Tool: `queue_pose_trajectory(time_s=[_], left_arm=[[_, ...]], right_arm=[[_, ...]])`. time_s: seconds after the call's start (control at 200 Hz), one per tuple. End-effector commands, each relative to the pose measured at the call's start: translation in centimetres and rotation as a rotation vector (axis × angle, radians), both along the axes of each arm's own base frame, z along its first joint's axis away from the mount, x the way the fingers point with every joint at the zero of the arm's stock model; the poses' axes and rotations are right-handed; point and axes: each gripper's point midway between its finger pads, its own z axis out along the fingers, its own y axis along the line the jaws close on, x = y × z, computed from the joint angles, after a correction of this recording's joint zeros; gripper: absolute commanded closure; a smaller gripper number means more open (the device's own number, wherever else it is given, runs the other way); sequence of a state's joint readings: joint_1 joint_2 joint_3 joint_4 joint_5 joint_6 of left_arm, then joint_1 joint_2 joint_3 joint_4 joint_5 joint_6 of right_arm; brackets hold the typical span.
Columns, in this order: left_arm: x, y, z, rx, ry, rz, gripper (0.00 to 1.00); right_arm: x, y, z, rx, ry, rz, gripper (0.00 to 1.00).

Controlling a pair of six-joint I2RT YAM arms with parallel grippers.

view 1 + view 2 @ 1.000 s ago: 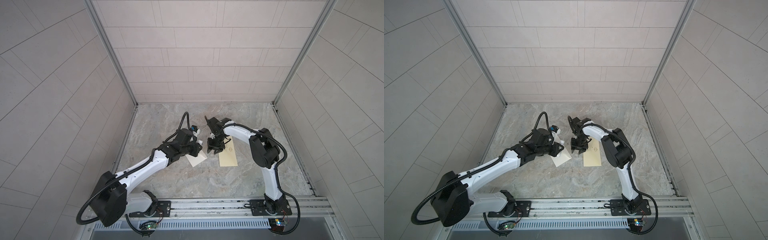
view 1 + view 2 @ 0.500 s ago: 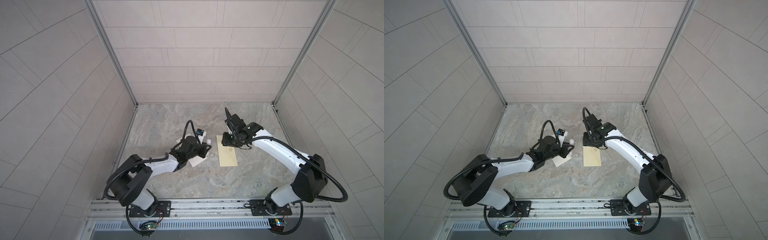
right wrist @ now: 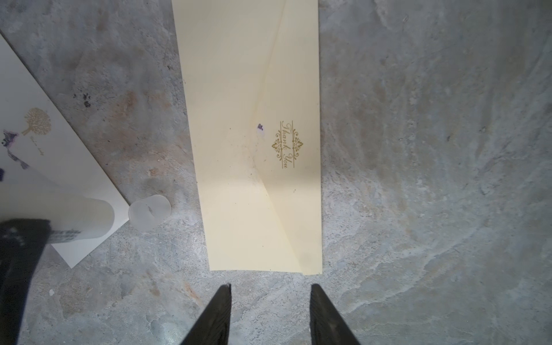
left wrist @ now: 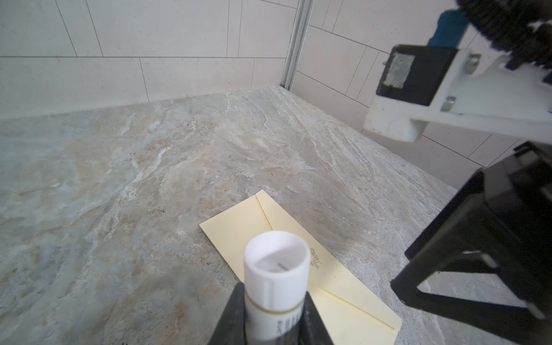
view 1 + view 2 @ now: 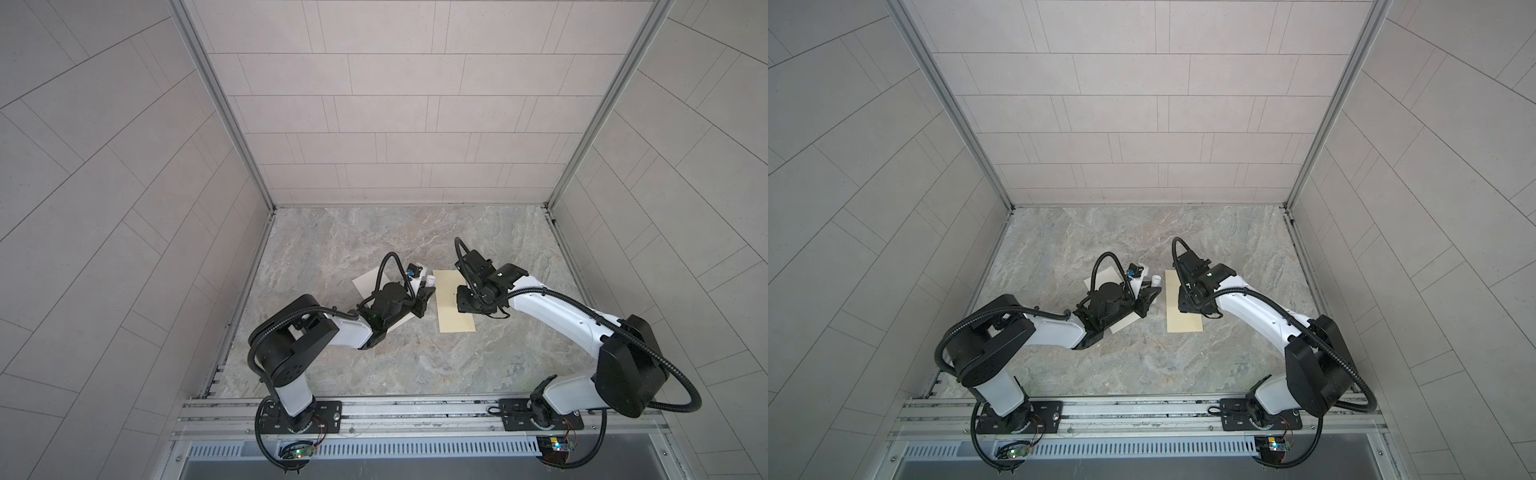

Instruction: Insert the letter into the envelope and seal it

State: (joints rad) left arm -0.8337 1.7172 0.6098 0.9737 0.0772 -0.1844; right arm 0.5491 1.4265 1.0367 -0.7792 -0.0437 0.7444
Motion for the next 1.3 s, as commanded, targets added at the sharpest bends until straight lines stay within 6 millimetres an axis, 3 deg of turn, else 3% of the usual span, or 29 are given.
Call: queue_pose_trajectory(time_s=[0.0,0.61,1.291], left_arm=[[-0.7,-0.4,0.6,-0.026,-0.065,-0.042,1.0],[-1.8,-0.3,-2.9,0.018,-0.011,-0.079,1.0],[-1.4,-0.7,-3.7,0.022,-0.011,-0.079,1.0]], right_arm=[[-0.1,-0.9,0.4,-0.02,-0.019,-0.021,0.54],[-0.7,-1.2,-0.2,-0.021,0.007,-0.028,0.55],[-0.8,-0.8,0.3,0.0,0.005,-0.022,0.55]])
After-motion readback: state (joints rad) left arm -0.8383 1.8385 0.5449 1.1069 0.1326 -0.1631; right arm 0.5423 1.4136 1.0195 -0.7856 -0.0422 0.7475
